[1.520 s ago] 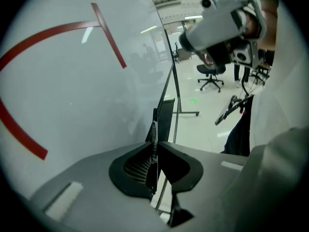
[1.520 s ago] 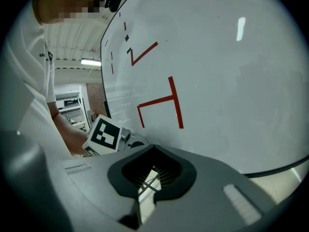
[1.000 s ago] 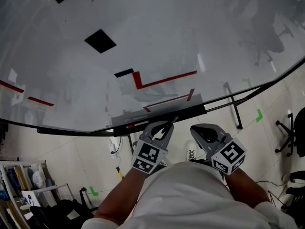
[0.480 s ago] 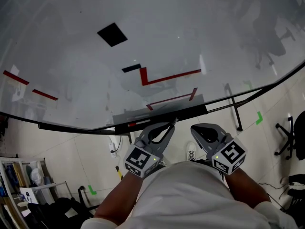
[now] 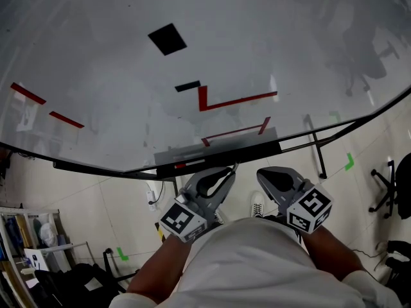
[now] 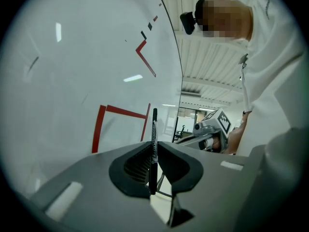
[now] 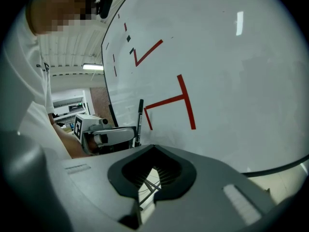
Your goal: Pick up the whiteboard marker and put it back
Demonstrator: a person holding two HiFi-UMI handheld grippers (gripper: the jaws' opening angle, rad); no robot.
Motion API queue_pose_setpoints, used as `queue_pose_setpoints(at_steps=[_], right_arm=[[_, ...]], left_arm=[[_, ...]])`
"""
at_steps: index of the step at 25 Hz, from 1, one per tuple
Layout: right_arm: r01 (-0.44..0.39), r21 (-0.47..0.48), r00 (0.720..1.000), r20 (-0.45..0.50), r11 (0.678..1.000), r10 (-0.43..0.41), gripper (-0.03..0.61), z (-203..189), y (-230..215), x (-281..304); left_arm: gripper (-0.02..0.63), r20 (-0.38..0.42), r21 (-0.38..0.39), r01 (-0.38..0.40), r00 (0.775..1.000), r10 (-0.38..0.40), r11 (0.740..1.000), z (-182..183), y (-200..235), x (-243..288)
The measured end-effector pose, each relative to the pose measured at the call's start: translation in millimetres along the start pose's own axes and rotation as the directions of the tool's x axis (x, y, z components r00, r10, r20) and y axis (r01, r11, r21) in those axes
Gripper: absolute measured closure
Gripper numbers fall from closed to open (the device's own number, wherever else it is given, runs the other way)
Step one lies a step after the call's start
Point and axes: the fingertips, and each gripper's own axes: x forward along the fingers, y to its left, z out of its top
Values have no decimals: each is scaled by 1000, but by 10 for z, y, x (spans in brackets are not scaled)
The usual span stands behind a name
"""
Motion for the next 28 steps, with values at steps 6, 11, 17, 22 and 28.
queue_pose_setpoints(at_steps=[6,11,17,22,28], right_arm=[[0,21,1000,7,1000,0,577,23,-9,23],[-1,18,1000,14,1000,0,577,59,2,61],[-3,10,1000,18,1000,3,577,84,19,99],[2,15,1000,19,1000,-2,577,79,-3,108],[2,21,1000,18,1000,-3,577,56,-4,116]], left_arm=[[557,100,34,18,995,-22,999,212,-88,-190],[557,90,63,-5,996,-1,998,242,-76,-265],[557,71,57,-22,997,18,998,187,-28,-275],[558,54,38,-42,998,39,998,146,43,-274],[558,64,37,-45,997,43,998,159,64,-285]])
